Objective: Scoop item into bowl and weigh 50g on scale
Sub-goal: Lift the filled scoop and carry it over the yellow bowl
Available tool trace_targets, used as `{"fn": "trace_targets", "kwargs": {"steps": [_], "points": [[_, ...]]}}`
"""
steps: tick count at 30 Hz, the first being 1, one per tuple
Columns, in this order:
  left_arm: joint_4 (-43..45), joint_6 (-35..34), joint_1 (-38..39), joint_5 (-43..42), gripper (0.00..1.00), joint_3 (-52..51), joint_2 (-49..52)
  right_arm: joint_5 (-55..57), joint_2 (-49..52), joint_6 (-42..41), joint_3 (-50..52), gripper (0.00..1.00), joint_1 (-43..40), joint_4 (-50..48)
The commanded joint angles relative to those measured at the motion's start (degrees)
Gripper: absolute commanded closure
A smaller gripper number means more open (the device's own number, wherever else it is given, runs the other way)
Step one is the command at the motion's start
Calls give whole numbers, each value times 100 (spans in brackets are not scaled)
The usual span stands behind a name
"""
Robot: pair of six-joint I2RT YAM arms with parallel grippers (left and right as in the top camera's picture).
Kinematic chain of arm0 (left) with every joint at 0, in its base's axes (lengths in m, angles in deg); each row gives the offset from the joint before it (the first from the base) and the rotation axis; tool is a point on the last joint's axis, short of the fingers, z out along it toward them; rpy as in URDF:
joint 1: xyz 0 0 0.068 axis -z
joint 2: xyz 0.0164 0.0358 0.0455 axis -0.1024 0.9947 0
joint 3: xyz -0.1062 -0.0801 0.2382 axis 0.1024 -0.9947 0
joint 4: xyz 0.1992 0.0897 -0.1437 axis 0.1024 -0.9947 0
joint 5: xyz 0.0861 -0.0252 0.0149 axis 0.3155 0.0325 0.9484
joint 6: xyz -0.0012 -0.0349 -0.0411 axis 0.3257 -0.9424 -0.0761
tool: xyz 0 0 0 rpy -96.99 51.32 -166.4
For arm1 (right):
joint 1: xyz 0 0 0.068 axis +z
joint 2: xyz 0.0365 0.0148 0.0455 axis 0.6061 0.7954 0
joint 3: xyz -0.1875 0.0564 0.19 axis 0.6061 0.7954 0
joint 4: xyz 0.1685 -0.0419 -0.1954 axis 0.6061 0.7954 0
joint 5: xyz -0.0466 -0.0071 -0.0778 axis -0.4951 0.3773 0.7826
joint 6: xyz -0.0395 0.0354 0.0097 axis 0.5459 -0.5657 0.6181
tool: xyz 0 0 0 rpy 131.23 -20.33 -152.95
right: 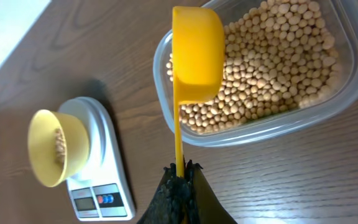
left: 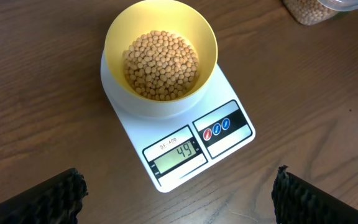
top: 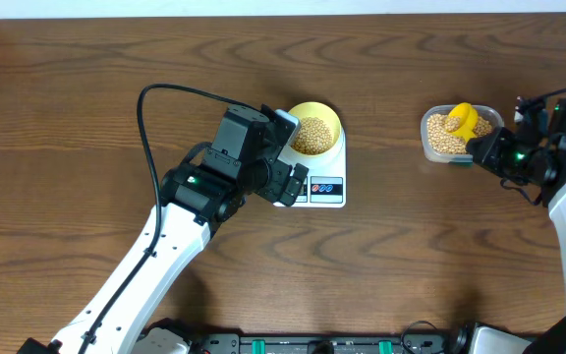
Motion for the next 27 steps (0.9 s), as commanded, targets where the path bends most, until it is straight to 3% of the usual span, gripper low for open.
{"fn": "trace_targets", "kwargs": {"steps": [1, 17, 27], "points": [[4, 57, -24, 72, 2, 20, -4, -621, -114, -238, -50, 99, -101, -94], [4, 57, -24, 72, 2, 20, -4, -2142, -114, -599, -50, 99, -74, -898], [4, 59, -24, 72, 2, 20, -4, -2249, -111, -828, -50, 99, 614, -1493]]}}
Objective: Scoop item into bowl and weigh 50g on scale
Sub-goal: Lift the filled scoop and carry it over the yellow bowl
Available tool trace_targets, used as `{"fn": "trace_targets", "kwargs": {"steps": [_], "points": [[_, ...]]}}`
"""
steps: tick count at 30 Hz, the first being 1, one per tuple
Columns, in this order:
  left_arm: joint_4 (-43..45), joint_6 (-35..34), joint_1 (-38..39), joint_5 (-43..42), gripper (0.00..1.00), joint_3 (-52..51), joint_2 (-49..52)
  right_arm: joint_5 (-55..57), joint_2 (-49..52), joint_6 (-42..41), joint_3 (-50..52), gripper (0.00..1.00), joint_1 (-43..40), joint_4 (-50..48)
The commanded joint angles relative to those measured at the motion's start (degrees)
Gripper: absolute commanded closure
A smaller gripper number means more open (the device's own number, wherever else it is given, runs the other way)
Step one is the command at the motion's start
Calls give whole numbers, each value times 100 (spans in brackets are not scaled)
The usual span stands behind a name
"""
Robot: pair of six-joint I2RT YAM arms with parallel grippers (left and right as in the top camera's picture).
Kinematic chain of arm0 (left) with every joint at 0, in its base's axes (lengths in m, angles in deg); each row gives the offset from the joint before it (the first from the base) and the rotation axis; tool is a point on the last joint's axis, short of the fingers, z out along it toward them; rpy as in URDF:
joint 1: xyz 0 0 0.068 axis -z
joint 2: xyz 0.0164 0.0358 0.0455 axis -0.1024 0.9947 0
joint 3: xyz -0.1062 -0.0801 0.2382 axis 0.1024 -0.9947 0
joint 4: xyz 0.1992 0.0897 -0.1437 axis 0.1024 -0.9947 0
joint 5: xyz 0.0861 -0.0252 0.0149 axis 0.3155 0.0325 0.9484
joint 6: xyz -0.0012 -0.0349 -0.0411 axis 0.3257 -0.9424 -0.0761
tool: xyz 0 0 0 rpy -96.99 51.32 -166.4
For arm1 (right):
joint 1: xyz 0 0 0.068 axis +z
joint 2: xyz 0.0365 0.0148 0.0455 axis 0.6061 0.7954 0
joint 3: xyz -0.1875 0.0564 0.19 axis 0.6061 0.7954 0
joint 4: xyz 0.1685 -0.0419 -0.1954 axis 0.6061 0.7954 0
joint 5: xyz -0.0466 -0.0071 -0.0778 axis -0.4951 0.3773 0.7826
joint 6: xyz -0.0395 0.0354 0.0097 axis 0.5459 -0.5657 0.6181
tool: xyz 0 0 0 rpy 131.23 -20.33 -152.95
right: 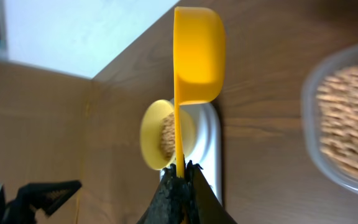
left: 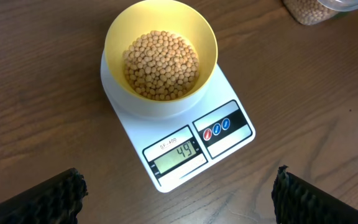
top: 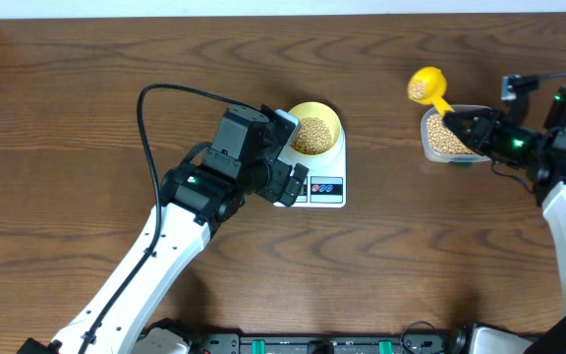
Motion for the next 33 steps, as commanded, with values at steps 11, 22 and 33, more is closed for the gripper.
{"fn": "trace_targets", "kwargs": {"steps": [11, 22, 33], "points": [[4, 57, -24, 72, 2, 20, -4, -13, -109, -393, -50, 99, 1169, -966], [4, 59, -24, 72, 2, 20, -4, 507, 37, -105, -50, 96, 1814, -973], [4, 57, -24, 72, 2, 20, -2, 507, 588, 339, -50, 99, 2138, -1051]]}}
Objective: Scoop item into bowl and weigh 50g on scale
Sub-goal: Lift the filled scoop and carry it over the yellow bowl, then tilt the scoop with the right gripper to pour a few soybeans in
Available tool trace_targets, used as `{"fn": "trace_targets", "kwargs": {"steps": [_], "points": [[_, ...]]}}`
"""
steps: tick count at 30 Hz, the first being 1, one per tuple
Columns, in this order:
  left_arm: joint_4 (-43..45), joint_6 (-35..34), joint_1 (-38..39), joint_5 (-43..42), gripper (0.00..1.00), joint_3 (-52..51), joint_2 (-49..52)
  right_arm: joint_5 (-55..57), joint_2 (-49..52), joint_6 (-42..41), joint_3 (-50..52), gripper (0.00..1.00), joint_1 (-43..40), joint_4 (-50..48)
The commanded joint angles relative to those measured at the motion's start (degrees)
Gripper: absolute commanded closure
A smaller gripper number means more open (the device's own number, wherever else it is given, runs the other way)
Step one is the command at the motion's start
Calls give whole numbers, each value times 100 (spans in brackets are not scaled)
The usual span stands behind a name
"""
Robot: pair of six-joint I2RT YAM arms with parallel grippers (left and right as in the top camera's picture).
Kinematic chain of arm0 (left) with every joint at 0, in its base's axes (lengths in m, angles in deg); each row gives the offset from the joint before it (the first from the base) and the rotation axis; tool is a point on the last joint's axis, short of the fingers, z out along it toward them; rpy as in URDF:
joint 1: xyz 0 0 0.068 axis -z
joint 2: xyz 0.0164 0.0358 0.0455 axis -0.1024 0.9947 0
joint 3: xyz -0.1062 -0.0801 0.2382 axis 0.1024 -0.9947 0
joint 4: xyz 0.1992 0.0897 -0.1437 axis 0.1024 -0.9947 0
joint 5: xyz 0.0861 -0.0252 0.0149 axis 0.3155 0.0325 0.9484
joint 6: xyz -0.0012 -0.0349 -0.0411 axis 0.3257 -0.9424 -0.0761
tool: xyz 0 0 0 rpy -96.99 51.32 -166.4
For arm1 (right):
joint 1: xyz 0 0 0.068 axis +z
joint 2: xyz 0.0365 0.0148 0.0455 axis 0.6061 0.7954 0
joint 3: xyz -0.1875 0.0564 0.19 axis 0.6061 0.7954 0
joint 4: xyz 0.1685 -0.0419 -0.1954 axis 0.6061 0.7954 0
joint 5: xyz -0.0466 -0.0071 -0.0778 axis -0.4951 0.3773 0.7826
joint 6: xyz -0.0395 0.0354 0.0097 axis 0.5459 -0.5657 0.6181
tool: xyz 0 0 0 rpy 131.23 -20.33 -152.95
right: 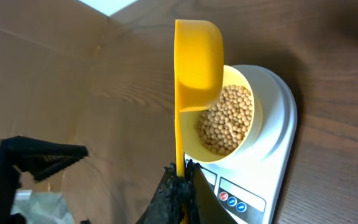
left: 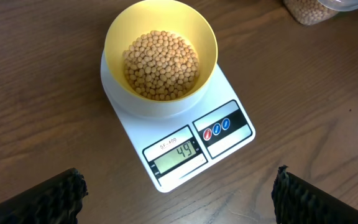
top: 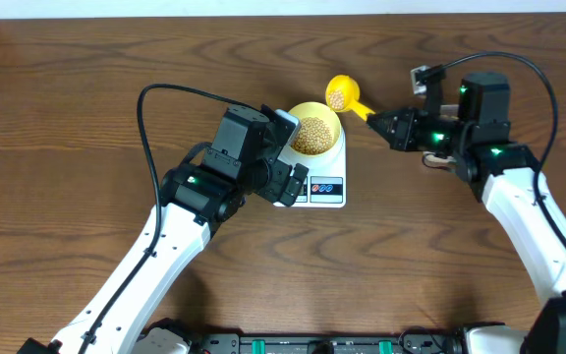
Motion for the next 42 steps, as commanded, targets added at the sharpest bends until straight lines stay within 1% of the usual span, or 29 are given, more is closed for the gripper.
{"fn": "trace_targets", "kwargs": {"steps": [1, 9, 13, 17, 21, 24, 29, 42], "points": [[4, 57, -24, 72, 2, 20, -2, 2, 155, 485, -50, 99, 127, -44], [4, 57, -24, 72, 2, 20, -2, 133, 205, 1580, -50, 99, 474, -50], [4, 57, -24, 72, 2, 20, -2, 505, 205, 1609, -50, 99, 584, -50], [4, 59, -24, 72, 2, 20, -2, 848, 205, 1947, -50, 99, 723, -52], [4, 57, -24, 72, 2, 20, -2, 905, 205, 2015, -50, 99, 782, -50], [7, 57, -24, 72, 2, 20, -2, 940, 205, 2264, -50, 99, 863, -46], [4, 57, -24, 72, 2, 20, -2, 1296, 205, 2291, -50, 99, 1027, -48], [4, 57, -24, 72, 2, 20, -2, 1294, 205, 2461, -50, 99, 1058, -24]]}}
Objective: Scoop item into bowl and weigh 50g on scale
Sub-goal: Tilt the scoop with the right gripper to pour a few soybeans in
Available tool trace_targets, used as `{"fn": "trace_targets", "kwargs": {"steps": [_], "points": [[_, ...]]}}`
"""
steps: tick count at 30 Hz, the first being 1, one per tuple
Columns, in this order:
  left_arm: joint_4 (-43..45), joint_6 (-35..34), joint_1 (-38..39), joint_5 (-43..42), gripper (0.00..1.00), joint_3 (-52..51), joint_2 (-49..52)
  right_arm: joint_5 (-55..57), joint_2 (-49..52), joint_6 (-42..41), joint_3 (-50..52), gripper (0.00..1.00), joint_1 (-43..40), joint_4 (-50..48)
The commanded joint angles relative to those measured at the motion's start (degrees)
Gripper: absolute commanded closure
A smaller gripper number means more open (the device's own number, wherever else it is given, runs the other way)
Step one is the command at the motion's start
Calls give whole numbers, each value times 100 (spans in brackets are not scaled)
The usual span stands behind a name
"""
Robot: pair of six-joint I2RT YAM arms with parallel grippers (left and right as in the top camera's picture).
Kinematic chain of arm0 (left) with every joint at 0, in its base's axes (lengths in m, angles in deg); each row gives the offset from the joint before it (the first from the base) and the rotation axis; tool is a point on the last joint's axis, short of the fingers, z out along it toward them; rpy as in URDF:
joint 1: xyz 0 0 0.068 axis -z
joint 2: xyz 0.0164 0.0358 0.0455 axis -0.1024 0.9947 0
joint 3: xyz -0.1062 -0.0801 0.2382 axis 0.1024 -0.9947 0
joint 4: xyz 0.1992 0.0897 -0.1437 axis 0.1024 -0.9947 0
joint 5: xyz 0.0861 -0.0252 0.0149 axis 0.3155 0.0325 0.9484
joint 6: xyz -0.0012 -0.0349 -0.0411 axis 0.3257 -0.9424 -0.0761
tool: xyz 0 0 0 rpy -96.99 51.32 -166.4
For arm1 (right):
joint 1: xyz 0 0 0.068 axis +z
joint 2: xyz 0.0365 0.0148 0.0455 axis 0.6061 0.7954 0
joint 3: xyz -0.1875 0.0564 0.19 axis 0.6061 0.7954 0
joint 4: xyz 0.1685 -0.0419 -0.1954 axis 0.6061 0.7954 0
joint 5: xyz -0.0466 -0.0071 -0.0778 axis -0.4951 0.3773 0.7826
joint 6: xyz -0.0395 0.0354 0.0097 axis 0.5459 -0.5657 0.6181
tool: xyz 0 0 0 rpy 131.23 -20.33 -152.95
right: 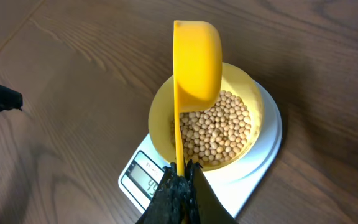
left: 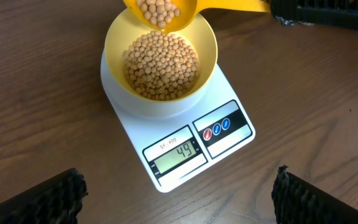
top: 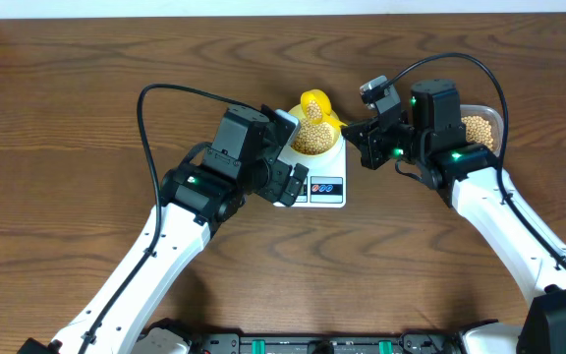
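Note:
A yellow bowl (left: 160,59) of soybeans stands on the white scale (left: 185,137), whose display (left: 178,151) reads 49. My right gripper (right: 180,177) is shut on the handle of a yellow scoop (right: 196,62). The scoop (left: 161,14) holds beans and hangs over the bowl's far rim, seen also from overhead as the scoop (top: 313,102). My left gripper (left: 176,199) is open, hovering in front of the scale with nothing between its fingers (left: 48,199).
A clear container (top: 480,128) of soybeans sits on the table at the right, partly behind my right arm. The brown wooden table (top: 86,79) stretches around the scale.
My right gripper has carried the loaded scoop from just right of the bowl to directly over it. The display still reads 49. The left arm has not moved.
The scoop was down in the bean container at the right. Then it was lifted out with beans in it, then held beside the bowl, and now over the bowl. The left gripper stayed open in front of the scale, which read 49 throughout.

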Motion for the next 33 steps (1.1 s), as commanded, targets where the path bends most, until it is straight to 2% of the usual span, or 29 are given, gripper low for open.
{"fn": "trace_targets", "kwargs": {"steps": [1, 14, 33], "points": [[4, 57, -24, 72, 2, 20, -2, 13, 31, 181, -50, 99, 57, 9], [4, 57, -24, 72, 2, 20, -2, 44, 31, 673, -50, 99, 61, 28], [4, 57, -24, 72, 2, 20, -2, 162, 31, 951, -50, 99, 61, 98]]}}
